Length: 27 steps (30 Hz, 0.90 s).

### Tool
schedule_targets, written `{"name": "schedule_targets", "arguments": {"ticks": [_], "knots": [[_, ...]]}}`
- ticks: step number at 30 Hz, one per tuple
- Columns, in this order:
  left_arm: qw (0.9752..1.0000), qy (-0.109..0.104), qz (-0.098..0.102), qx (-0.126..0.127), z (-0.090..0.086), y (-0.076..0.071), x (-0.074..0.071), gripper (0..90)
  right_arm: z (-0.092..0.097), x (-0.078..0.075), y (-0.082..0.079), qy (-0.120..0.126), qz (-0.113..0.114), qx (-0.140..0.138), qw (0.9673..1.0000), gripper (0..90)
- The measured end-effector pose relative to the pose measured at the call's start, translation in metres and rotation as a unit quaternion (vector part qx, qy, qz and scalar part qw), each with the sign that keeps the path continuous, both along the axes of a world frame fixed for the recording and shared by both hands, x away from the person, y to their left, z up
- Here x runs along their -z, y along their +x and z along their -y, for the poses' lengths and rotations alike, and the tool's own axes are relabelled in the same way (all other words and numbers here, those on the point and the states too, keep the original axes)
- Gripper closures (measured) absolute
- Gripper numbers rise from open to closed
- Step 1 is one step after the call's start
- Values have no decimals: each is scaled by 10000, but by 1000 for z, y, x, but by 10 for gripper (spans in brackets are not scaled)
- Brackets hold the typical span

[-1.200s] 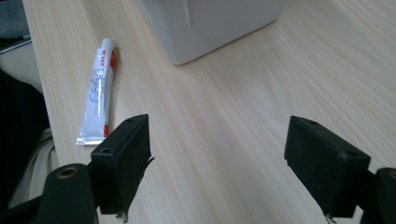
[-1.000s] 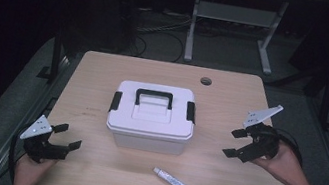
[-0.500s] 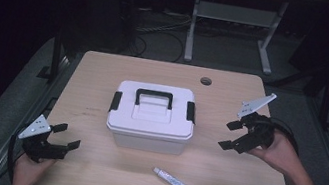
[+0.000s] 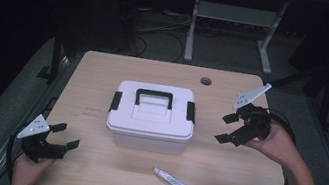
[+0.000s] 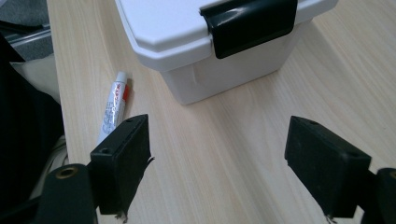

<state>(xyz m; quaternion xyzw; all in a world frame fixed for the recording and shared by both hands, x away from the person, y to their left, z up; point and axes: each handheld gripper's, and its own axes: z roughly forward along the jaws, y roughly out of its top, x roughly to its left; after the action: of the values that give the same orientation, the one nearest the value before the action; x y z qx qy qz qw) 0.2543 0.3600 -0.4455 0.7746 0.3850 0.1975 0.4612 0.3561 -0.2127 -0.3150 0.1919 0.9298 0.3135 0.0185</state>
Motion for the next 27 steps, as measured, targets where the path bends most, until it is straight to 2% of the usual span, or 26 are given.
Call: {"name": "schedule_targets", "arguments": {"ticks": [27], "knots": [[10000,-21,44,-4,-2,-1,-2,159,-33,-22,19,-27,-91,-325,9994,210]]}}
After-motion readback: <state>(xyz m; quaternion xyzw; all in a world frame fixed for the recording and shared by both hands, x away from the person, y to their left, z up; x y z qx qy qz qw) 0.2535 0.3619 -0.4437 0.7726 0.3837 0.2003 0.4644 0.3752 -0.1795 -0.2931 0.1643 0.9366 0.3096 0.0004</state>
